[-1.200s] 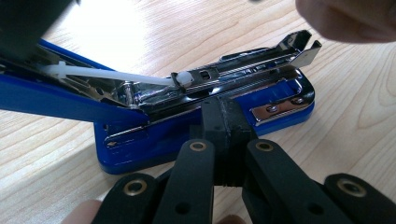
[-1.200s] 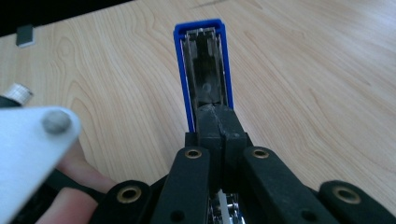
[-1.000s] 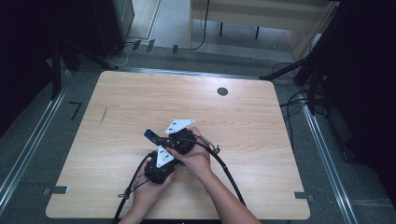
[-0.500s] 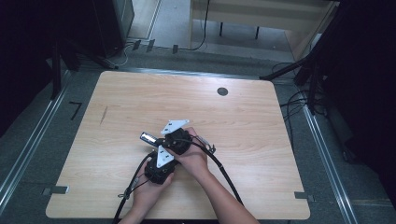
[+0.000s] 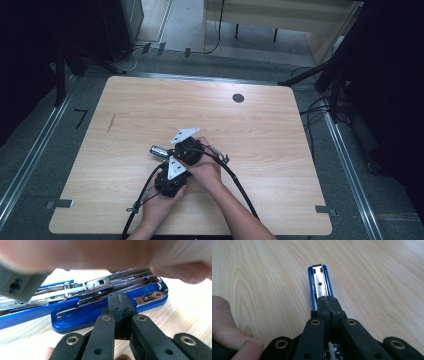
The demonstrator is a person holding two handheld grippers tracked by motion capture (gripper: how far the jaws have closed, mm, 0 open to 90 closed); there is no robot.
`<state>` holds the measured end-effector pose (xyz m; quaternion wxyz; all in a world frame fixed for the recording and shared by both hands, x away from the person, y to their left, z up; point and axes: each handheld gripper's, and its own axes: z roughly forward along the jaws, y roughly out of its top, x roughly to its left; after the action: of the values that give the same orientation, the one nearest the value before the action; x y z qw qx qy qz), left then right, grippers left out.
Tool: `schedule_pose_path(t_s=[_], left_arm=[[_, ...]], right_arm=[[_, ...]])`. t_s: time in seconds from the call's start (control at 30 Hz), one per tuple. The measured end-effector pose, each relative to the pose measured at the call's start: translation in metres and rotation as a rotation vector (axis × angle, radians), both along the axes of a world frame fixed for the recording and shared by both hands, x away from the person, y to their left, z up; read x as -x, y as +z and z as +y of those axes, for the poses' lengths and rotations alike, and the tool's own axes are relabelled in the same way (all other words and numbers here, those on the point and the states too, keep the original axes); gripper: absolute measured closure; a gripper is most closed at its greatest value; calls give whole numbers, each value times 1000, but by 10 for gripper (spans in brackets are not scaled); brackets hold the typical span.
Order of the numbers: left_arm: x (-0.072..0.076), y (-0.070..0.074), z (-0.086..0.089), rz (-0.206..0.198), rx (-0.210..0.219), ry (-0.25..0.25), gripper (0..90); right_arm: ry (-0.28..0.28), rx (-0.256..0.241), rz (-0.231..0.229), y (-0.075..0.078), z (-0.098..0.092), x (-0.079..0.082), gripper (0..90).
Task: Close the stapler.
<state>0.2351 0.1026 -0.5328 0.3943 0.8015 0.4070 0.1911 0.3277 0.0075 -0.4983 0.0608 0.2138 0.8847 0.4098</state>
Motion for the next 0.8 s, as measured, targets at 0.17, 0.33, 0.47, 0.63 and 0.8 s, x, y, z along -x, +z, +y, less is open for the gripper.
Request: schedule_pose_path(t_s=[0.17,0.33,0.47,0.63,0.8], left_arm=[[0,0,0,-1,-2,2,900],[0,0,0,-2,-5,1,900],[0,0,-1,-5,-4,2,900],[0,0,-1,-6,-5,3,900],[0,0,-1,-5,-7,0,900]], right_arm=[[-25,-22,-24,7,-13,2,884],[-64,-43,-36,14,-33,3,867],[-85,-56,-44,18,-51,7,846],[-113,-68,-49,23,-73,13,806],[-115,-60,-62,26,-92,23,775]])
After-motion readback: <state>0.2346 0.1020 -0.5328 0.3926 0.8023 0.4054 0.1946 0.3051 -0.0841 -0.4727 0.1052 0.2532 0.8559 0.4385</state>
